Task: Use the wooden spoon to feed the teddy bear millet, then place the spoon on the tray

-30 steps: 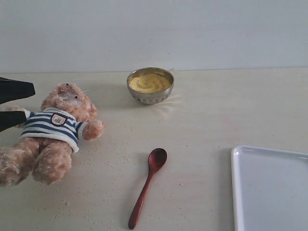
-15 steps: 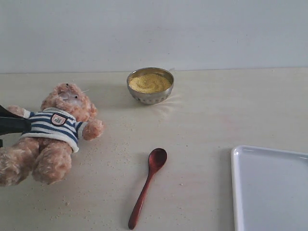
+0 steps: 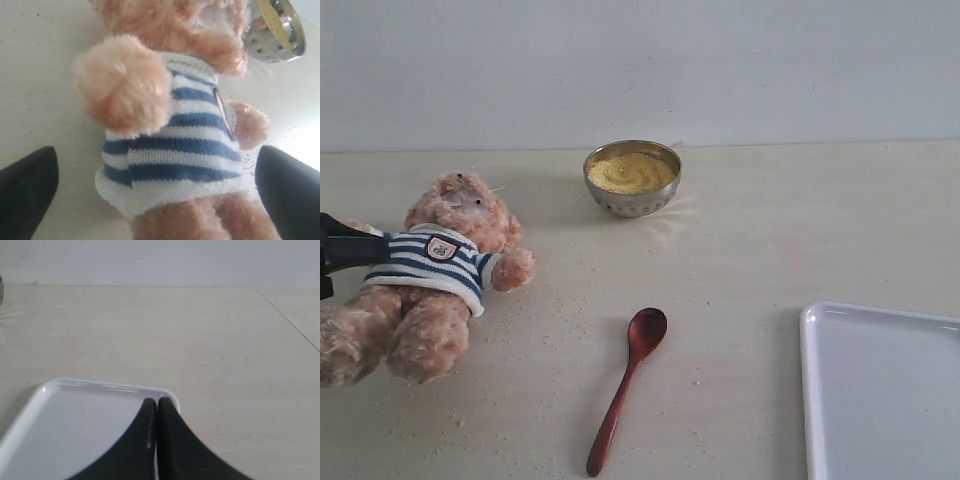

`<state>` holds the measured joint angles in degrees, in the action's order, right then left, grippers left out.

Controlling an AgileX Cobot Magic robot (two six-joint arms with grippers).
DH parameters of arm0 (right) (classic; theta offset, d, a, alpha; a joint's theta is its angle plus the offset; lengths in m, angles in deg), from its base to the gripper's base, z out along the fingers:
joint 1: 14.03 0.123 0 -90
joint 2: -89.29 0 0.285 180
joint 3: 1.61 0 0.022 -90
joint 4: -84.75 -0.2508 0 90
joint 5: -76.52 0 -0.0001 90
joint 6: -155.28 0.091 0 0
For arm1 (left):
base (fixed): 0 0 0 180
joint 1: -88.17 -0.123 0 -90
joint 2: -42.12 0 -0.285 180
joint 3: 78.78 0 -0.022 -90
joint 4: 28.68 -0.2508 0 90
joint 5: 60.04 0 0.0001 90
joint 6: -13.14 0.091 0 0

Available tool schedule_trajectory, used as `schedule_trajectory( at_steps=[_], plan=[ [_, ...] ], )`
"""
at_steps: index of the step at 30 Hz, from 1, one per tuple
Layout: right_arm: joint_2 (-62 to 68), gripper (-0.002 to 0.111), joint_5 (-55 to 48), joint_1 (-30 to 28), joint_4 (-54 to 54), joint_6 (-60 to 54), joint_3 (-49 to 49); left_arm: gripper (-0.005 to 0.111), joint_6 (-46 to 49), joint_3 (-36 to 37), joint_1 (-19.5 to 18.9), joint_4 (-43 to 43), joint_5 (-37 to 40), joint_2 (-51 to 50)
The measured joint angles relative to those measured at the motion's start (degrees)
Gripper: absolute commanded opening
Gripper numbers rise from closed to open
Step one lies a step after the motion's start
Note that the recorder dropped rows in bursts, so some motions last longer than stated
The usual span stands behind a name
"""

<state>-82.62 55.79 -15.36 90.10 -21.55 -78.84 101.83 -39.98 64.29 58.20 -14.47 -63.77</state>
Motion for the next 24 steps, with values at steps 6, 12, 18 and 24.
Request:
schedule_trajectory(
  at_steps=[6,12,18,24],
  plan=[
    [0.00,0.001,0.00,-0.13,0.00,0.00,0.00,0.104,5.37,-1.77,2.89,4.76,2.50,-6.26],
    [0.00,0.001,0.00,-0.22,0.00,0.00,0.00,0.104,6.42,-4.22,7.12,5.19,-1.44,-10.23],
    [0.00,0.001,0.00,-0.22,0.00,0.00,0.00,0.097,6.88,-7.65,9.38,5.19,-3.06,-13.00],
    [0.00,0.001,0.00,-0.22,0.00,0.00,0.00,0.005,5.57,-10.48,9.57,5.19,-2.82,-13.67]
  ],
)
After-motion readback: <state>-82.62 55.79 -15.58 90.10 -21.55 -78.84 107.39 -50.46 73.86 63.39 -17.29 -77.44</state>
